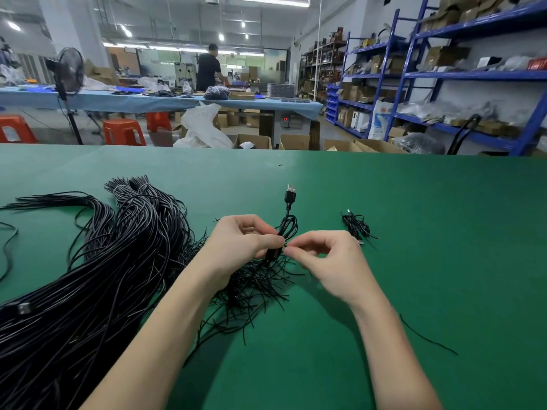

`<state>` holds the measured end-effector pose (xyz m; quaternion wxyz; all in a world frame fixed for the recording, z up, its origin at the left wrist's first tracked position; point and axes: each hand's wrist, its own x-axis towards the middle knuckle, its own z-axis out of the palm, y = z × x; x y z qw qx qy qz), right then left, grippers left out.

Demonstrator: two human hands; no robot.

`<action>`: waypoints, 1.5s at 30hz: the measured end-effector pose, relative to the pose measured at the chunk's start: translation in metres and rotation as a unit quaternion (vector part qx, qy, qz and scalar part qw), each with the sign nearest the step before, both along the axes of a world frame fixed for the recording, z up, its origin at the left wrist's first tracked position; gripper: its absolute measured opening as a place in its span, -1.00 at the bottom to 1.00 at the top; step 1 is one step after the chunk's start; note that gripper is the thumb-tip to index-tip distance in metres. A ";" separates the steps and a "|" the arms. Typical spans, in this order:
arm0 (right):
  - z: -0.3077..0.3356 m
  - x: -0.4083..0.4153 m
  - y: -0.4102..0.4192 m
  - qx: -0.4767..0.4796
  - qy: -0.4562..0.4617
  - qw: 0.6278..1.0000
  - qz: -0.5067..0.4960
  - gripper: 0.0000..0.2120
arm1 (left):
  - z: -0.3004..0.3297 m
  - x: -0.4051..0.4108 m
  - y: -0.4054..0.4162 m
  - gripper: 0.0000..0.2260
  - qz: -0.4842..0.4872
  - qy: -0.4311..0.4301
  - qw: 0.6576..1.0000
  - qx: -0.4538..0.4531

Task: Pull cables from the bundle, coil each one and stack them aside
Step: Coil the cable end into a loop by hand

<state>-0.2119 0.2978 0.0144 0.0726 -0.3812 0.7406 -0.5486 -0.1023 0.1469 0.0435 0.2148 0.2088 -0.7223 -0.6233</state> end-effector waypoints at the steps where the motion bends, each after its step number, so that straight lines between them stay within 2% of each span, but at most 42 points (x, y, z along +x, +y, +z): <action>1: -0.002 0.000 0.001 0.001 0.034 0.999 -0.003 -0.94 | -0.001 0.000 0.000 -0.84 -0.008 -0.009 1.000 0.019; 6: -0.012 0.000 -0.002 -0.068 0.217 0.973 -0.040 -0.98 | -0.005 -0.002 -0.003 -0.83 -0.053 -0.027 0.983 0.174; 8: -0.013 0.002 -0.006 -0.085 0.235 0.967 -0.057 -0.98 | -0.007 -0.003 -0.004 -0.87 -0.058 -0.006 0.973 0.222; 10: -0.012 0.005 -0.008 -0.087 0.143 0.984 -0.069 -0.97 | -0.009 -0.004 -0.006 -0.86 -0.049 0.021 0.975 0.215; 12: -0.008 0.005 -0.007 -0.086 -0.011 0.993 -0.079 -0.92 | -0.011 -0.003 -0.007 -0.85 -0.032 0.042 0.982 0.180; 14: -0.002 0.003 -0.004 -0.054 -0.133 0.987 -0.074 -0.76 | -0.012 -0.004 -0.007 -0.85 -0.011 0.042 0.991 0.126; 17: 0.003 0.002 -0.002 -0.022 -0.243 0.969 -0.038 -0.64 | -0.013 -0.005 -0.005 -0.87 0.002 0.040 0.997 0.063; 22: 0.004 0.006 -0.007 -0.029 -0.319 0.947 -0.017 -0.70 | -0.012 -0.005 -0.002 -0.86 -0.010 0.050 0.999 0.007; 30: 0.003 0.008 -0.010 -0.043 -0.314 0.948 -0.037 -0.85 | -0.013 -0.004 -0.001 -0.87 -0.031 0.037 0.999 0.017; 33: 0.002 0.007 -0.010 -0.070 -0.271 0.959 -0.044 -0.93 | -0.013 -0.005 -0.002 -0.87 -0.032 0.029 0.996 0.081; 35: -0.001 0.009 -0.011 -0.105 -0.192 0.975 -0.042 -0.97 | -0.012 -0.005 -0.001 -0.87 -0.032 0.021 0.988 0.147; 37: -0.005 0.010 -0.013 -0.135 -0.004 0.989 -0.061 -0.94 | -0.010 -0.006 -0.001 -0.89 -0.029 0.015 0.974 0.226; 39: -0.007 0.011 -0.015 -0.147 0.190 0.968 -0.077 -0.92 | -0.010 -0.007 0.000 -0.90 -0.023 0.015 0.957 0.290; 40: -0.009 0.011 -0.015 -0.153 0.229 0.958 -0.080 -0.93 | -0.010 -0.007 0.000 -0.90 -0.022 0.017 0.953 0.301; 41: -0.009 0.010 -0.015 -0.155 0.214 0.961 -0.081 -0.94 | -0.009 -0.006 -0.001 -0.89 -0.023 0.022 0.954 0.297; 42: -0.007 0.011 -0.014 -0.154 0.148 0.974 -0.075 -0.96 | -0.009 -0.005 -0.002 -0.89 -0.026 0.029 0.958 0.285; 44: -0.002 0.014 -0.015 -0.155 -0.082 0.983 -0.050 -0.87 | -0.007 -0.004 -0.004 -0.84 -0.039 0.043 0.965 0.256; 45: 0.002 0.015 -0.016 -0.154 -0.197 0.968 -0.034 -0.83 | -0.006 -0.003 -0.004 -0.82 -0.047 0.048 0.968 0.240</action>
